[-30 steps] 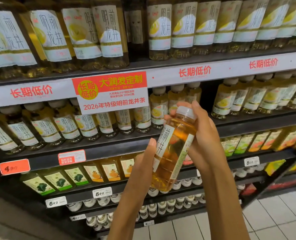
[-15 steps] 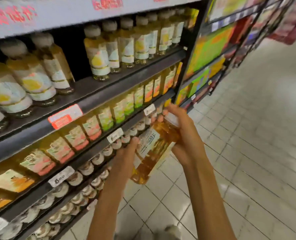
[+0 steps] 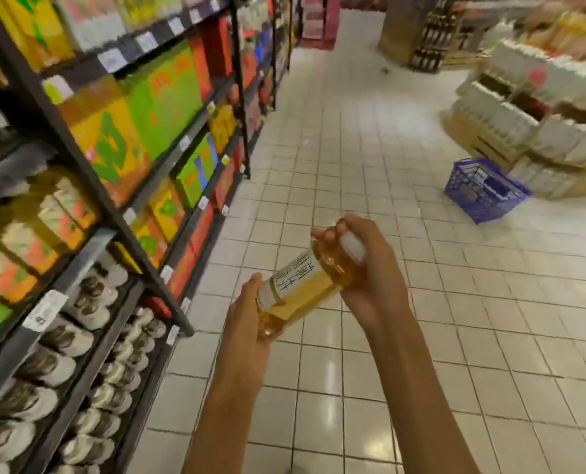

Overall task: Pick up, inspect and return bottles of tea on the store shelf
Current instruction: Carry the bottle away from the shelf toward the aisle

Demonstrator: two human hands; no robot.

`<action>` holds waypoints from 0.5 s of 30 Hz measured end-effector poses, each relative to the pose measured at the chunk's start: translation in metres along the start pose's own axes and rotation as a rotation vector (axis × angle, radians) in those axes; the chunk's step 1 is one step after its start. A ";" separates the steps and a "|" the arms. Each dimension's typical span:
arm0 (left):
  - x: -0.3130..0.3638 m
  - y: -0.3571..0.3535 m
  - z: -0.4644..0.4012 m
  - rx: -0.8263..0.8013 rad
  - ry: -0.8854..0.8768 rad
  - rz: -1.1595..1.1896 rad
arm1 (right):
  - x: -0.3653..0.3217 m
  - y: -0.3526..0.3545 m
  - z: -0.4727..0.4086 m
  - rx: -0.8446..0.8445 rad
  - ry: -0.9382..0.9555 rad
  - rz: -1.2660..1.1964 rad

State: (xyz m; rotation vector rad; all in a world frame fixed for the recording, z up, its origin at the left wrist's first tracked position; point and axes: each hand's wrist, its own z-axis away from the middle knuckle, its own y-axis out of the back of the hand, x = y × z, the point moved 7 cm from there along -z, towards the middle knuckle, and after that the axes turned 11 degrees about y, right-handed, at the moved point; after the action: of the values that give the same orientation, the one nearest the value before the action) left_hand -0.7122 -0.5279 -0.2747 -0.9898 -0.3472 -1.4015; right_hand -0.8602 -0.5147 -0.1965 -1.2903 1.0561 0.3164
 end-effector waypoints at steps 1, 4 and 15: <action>-0.001 -0.023 -0.014 -0.045 0.007 -0.028 | -0.013 0.022 -0.007 0.033 0.025 0.025; -0.002 -0.091 -0.050 -0.165 0.093 -0.086 | -0.046 0.084 -0.029 0.136 0.043 0.025; -0.011 -0.318 -0.219 -0.386 0.284 -0.344 | -0.126 0.284 -0.182 0.509 0.140 -0.040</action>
State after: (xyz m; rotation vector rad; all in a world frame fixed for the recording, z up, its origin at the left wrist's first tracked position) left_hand -1.0812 -0.6414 -0.2910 -1.0532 -0.0316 -1.9460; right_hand -1.2136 -0.5440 -0.2595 -0.8799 1.1363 -0.0761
